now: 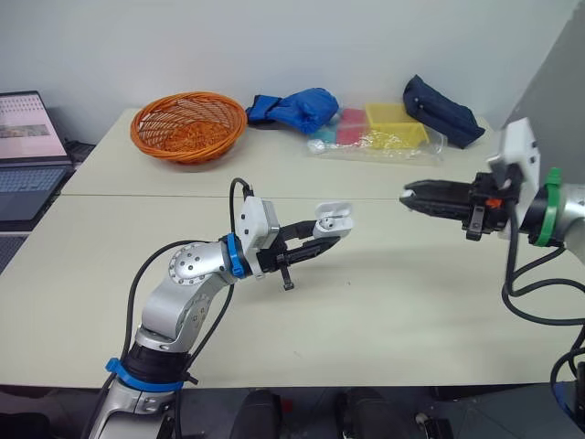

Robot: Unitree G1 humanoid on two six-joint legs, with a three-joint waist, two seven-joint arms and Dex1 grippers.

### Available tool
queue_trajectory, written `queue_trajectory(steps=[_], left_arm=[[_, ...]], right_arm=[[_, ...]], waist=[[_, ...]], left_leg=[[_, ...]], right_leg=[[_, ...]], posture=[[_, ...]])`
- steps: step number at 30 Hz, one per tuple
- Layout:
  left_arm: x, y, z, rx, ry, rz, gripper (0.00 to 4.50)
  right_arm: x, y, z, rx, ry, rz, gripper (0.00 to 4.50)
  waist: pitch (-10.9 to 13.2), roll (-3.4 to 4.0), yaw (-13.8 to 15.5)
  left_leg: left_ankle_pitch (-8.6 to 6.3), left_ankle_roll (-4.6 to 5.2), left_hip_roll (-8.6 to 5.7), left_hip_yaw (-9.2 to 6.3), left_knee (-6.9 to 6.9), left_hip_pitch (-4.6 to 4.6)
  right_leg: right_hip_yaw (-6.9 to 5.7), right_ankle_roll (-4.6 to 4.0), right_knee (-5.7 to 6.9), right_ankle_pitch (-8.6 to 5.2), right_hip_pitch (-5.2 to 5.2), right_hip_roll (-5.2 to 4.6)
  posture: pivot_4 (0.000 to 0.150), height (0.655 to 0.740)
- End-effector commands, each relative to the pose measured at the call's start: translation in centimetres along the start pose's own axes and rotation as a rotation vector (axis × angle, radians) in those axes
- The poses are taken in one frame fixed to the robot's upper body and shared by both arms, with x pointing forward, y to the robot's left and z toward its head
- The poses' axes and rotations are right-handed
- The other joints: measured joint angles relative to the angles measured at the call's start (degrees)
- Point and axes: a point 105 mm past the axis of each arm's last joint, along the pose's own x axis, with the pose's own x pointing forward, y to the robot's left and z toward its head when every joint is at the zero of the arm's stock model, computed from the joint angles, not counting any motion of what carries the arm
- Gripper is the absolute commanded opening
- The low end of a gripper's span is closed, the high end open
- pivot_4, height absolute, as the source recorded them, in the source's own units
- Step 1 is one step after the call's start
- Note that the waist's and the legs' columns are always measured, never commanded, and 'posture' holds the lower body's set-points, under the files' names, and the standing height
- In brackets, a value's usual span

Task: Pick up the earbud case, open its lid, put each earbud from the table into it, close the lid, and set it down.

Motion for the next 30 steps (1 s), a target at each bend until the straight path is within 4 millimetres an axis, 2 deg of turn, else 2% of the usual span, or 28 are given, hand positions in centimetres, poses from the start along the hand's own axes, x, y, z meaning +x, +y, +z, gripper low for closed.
queue_trajectory(steps=[1, 4, 9, 14, 30], left_arm=[[0.8, 0.6, 1.7, 0.053, -0.067, -0.010, 0.75], [1.4, 0.8, 2.0, 0.051, -0.089, -0.023, 0.75], [2.1, 0.9, 2.4, 0.044, -0.110, -0.030, 0.75], [2.6, 0.8, 2.7, 0.037, -0.130, -0.031, 0.75], [3.3, 1.4, 3.6, 0.018, -0.173, 0.015, 0.75]], right_arm=[[0.2, 1.9, 2.3, 0.049, -0.142, -0.022, 0.38], [1.2, 3.1, 2.2, 0.068, -0.179, -0.045, 0.38], [2.5, 2.8, 3.1, 0.103, -0.283, -0.123, 0.38], [3.3, 3.2, 4.0, 0.034, -0.339, -0.154, 0.38], [4.2, 3.3, 2.2, -0.020, -0.348, -0.259, 0.38]], waist=[[0.00, 0.00, 0.18], [-0.01, 0.01, 0.19], [-0.01, 0.01, 0.06], [-0.01, 0.02, -0.06], [-0.01, 0.02, -0.08]], left_leg=[[0.00, 0.00, -0.04, 0.02, 0.03, -0.17], [0.00, 0.01, -0.06, 0.00, 0.06, -0.55], [0.01, 0.02, -0.03, 0.01, 0.05, -0.65], [0.02, 0.03, 0.02, -0.02, 0.03, -0.64], [0.02, 0.03, 0.01, 0.00, 0.04, -0.67]], right_leg=[[0.02, 0.04, -0.01, 0.02, -0.14, -0.05], [0.01, 0.09, -0.01, 0.06, -0.45, -0.05], [0.04, 0.09, 0.14, 0.06, -0.67, 0.03], [0.04, 0.07, 0.22, 0.05, -0.74, 0.13], [0.06, 0.07, 0.18, 0.05, -0.74, 0.12]], posture=[[0.150, 0.7400], [0.150, 0.7400], [0.150, 0.7400], [0.150, 0.7400], [0.150, 0.7400]])
